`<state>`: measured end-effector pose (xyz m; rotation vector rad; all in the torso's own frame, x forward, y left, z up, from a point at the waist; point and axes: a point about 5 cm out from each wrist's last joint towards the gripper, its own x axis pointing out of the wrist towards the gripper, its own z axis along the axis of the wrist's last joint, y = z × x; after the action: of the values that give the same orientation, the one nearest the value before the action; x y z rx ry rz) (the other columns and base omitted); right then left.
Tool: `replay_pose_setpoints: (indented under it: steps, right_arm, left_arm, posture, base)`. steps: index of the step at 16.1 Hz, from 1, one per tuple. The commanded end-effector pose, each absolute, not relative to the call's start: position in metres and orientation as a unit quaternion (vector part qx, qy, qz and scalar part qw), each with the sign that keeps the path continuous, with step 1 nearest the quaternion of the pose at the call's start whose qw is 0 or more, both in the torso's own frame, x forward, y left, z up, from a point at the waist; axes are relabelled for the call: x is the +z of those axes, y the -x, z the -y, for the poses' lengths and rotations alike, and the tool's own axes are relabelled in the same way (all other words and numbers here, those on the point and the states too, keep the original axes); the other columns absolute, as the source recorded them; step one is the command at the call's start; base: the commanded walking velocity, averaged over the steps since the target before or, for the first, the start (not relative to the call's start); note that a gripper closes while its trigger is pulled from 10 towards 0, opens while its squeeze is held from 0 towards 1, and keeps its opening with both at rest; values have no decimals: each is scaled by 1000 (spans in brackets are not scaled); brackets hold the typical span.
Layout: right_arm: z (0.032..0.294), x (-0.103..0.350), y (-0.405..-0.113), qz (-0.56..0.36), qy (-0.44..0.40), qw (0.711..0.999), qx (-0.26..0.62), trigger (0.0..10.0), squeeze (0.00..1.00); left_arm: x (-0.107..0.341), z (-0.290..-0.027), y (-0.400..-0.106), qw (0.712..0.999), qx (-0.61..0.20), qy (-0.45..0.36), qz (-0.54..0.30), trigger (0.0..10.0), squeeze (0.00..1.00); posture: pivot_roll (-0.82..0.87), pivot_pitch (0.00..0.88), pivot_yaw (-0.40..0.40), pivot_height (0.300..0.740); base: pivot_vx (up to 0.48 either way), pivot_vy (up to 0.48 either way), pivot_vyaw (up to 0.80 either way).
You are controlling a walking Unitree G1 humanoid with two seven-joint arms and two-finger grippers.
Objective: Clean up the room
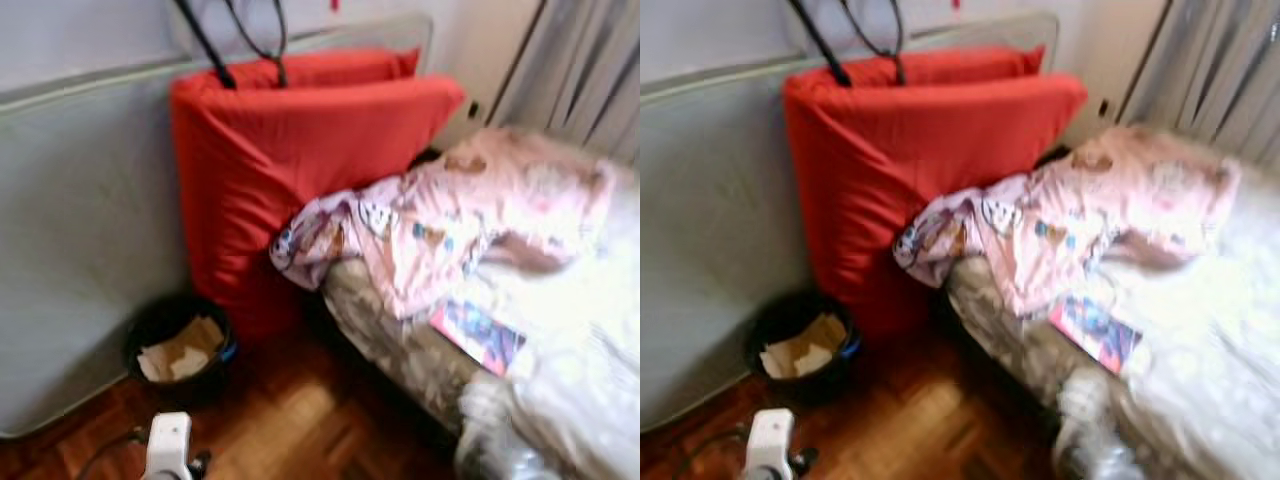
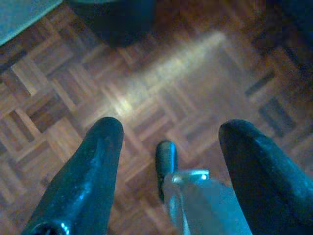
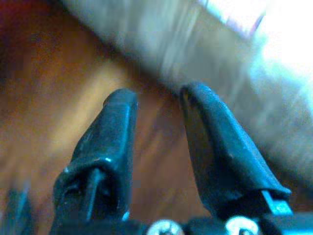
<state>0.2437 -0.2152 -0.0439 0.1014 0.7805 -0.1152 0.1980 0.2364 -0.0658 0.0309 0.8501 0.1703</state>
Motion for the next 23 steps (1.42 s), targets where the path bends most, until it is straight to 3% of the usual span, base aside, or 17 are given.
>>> replay_pose_setpoints:
  steps: [1, 8, 14, 18, 23]
  right_arm:
    - [201, -60, -224, -417, -71, 905, -48, 10000, 0]
    - [200, -61, -223, -416, -81, 904, -52, 10000, 0]
    - [183, -72, -208, -421, -125, 896, -67, 10000, 0]
    - [188, -77, -195, -412, -126, 898, -93, 10000, 0]
    - [200, -76, -180, -335, -148, 918, -153, 10000, 0]
  left_arm:
    - [-71, -232, -192, 901, 84, -4, -426, 10000, 0]
    - [-69, -233, -192, 910, 93, 0, -405, 10000, 0]
    - [-69, -251, -179, 913, 94, -27, -395, 10000, 0]
    - [-74, -248, -166, 913, 114, -13, -390, 10000, 0]
    - [-78, -245, -148, 921, 148, 10, -359, 10000, 0]
  posture:
    - [127, 0, -127, 740]
    - [142, 0, -111, 740]
    - [91, 0, 24, 740]
    - [93, 0, -17, 740]
    - [81, 0, -33, 740]
  base:
    - [0, 0, 0]
    - [0, 0, 0]
    - [0, 0, 0]
    - [0, 0, 0]
    - [0, 0, 0]
